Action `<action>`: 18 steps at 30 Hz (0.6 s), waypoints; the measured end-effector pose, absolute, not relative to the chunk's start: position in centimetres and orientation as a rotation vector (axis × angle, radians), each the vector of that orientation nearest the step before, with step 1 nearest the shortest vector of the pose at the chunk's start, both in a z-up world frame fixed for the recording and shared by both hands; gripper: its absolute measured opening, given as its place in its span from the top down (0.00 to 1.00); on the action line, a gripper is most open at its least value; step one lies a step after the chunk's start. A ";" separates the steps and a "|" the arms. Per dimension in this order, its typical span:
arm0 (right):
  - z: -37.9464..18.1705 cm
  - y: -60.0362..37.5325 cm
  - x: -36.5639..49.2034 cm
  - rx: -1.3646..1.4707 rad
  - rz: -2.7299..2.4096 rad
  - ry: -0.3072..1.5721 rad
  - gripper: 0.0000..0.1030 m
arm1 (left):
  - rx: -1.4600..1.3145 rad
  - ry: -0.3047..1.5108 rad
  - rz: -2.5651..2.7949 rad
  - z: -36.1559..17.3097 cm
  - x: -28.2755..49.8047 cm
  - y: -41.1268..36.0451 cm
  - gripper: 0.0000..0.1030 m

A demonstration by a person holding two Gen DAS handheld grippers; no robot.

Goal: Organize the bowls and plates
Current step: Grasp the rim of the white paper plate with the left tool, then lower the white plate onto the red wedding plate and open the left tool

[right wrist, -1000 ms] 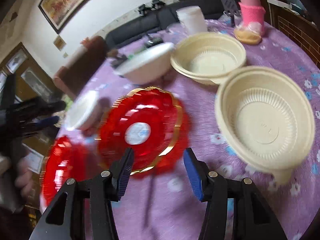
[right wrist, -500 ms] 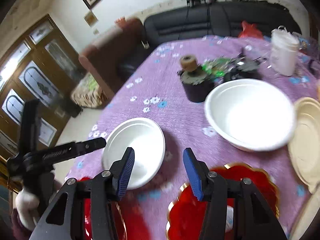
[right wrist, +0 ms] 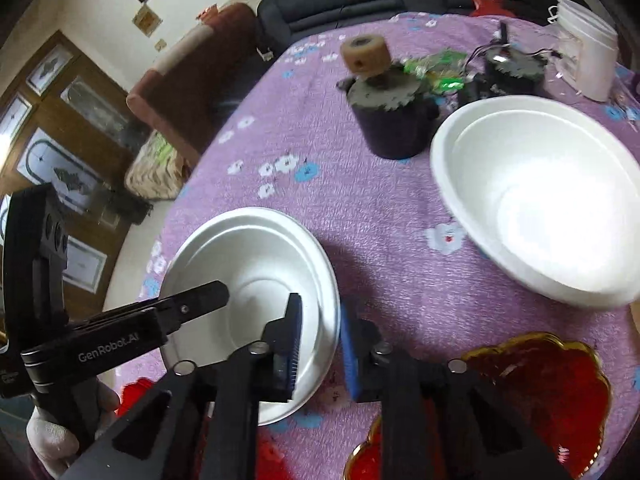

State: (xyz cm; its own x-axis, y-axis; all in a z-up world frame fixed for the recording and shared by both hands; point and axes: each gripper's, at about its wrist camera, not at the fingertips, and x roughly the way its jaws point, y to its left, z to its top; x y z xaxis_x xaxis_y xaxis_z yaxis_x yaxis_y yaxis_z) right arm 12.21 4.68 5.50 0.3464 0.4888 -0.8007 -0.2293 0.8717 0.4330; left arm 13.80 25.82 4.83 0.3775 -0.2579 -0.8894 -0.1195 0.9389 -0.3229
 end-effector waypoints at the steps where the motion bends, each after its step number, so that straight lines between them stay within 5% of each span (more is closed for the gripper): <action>1: 6.5 4.2 11.7 0.279 0.480 1.105 0.83 | -0.369 1.166 -0.095 5.8 13.2 25.9 0.80; 9: 12.8 5.6 4.2 0.152 0.576 0.961 0.83 | -0.272 1.029 -0.024 12.5 4.1 26.5 0.79; 18: 9.5 10.1 -2.3 0.026 0.649 1.013 0.83 | -0.372 1.098 0.068 8.1 -3.2 29.8 0.78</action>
State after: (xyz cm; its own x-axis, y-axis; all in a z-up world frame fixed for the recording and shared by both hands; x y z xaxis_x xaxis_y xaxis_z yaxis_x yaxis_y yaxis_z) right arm -2.27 10.05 9.45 0.3596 0.5150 -0.7781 -0.4914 0.8134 0.3113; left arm -3.17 29.75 8.12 0.4596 -0.1282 -0.8788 -0.2362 0.9362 -0.2601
